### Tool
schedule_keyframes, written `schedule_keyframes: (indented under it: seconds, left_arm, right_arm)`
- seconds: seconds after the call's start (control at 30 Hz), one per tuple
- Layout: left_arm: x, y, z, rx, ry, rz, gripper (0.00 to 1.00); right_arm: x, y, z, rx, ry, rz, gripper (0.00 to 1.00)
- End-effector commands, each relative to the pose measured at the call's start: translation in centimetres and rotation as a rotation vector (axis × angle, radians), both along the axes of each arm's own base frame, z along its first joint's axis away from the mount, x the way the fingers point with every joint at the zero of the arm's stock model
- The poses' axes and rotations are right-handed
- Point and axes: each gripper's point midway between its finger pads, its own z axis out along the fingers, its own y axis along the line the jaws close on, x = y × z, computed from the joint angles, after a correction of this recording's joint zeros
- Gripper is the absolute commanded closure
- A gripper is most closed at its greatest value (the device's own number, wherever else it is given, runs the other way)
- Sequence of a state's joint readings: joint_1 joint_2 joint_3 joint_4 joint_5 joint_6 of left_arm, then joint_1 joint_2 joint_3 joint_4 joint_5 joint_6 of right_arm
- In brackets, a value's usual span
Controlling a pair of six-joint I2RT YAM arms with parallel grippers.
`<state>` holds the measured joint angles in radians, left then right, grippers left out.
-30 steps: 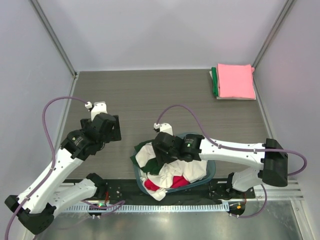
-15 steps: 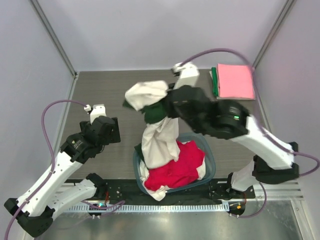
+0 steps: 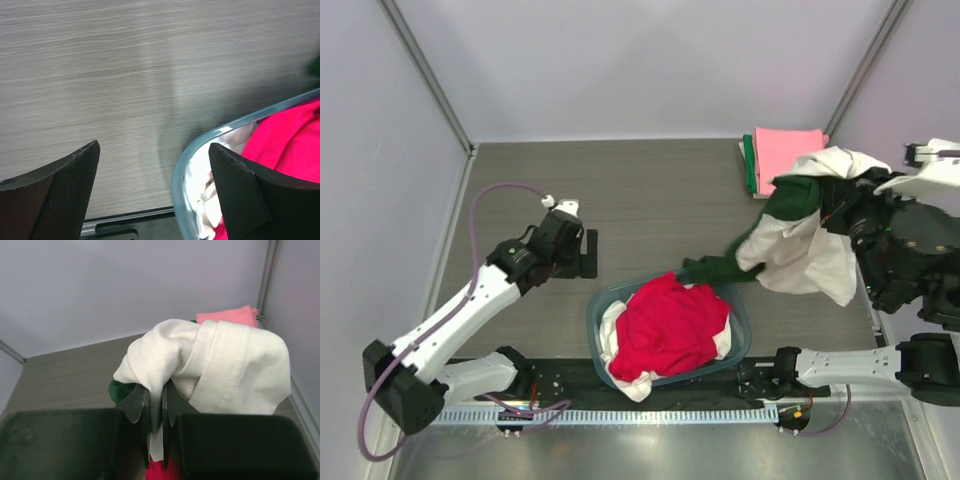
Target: Fold and stack the t-shirts
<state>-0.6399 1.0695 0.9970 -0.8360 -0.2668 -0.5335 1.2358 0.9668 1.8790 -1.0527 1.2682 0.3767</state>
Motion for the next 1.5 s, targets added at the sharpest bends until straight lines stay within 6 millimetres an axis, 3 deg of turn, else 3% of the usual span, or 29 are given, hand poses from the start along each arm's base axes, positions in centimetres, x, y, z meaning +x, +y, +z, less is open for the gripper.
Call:
schedule_keyframes:
  seconds: [0.0, 0.27, 0.47, 0.5, 0.7, 0.73, 0.77, 0.8, 1.0, 1.07, 1.13, 1.27, 1.4, 1.47]
  left_arm:
    - [2.0, -4.3, 0.9, -0.083, -0.005, -0.121, 0.1]
    - [2.7, -8.9, -1.9, -0.077, 0.087, -0.238, 0.14]
    - [0.3, -11.8, -4.4, -0.118, 0.211, -0.374, 0.2]
    - [-0.2, -12.0, -4.7, -0.11, 0.221, -0.391, 0.21]
    - [-1.9, -12.7, -6.8, -0.026, 0.245, -0.437, 0.26]
    - [-1.9, -12.5, -7.3, -0.012, 0.255, -0.426, 0.3]
    - [-1.4, -12.0, -7.7, 0.019, 0.244, -0.396, 0.46]
    - [-1.3, -11.8, -8.6, 0.046, 0.263, -0.386, 0.53]
    - [0.1, -10.1, -11.0, 0.197, 0.285, -0.318, 0.71]
    - [0.3, -10.2, -11.1, 0.211, 0.292, -0.321, 0.84]
    - [0.9, -9.3, -11.1, 0.271, 0.292, -0.294, 1.0]
    - [2.8, -4.6, -10.6, 0.413, 0.305, -0.158, 1.0]
    - [4.9, 3.8, -9.6, 0.526, 0.366, 0.101, 1.0]
    - [5.4, 6.6, -9.0, 0.568, 0.365, 0.184, 1.0]
  right_arm:
    - [0.7, -0.1, -2.1, -0.151, 0.037, -0.131, 0.99]
    - [1.2, 1.9, -7.0, -0.311, 0.119, -0.116, 0.95]
    - [1.4, 6.7, -13.7, -0.324, 0.248, 0.051, 0.96]
    - [1.3, 7.9, -15.8, -0.355, 0.3, 0.095, 0.96]
    - [1.9, 10.0, -20.9, -0.376, 0.436, 0.155, 0.99]
    - [2.0, 10.1, -21.3, -0.368, 0.444, 0.163, 0.99]
    - [2.3, 10.5, -21.3, -0.355, 0.439, 0.175, 0.99]
    - [2.4, 10.5, -21.7, -0.349, 0.449, 0.181, 0.99]
    - [3.1, 8.5, -21.9, -0.311, 0.468, 0.143, 0.99]
    - [3.2, 7.4, -21.5, -0.284, 0.455, 0.116, 0.99]
    - [3.2, 6.4, -21.1, -0.262, 0.444, 0.09, 0.99]
    - [3.1, 5.6, -20.8, -0.247, 0.433, 0.074, 0.99]
    - [3.0, 5.2, -20.7, -0.238, 0.428, 0.053, 0.99]
    - [3.0, 5.0, -20.7, -0.224, 0.424, 0.039, 0.99]
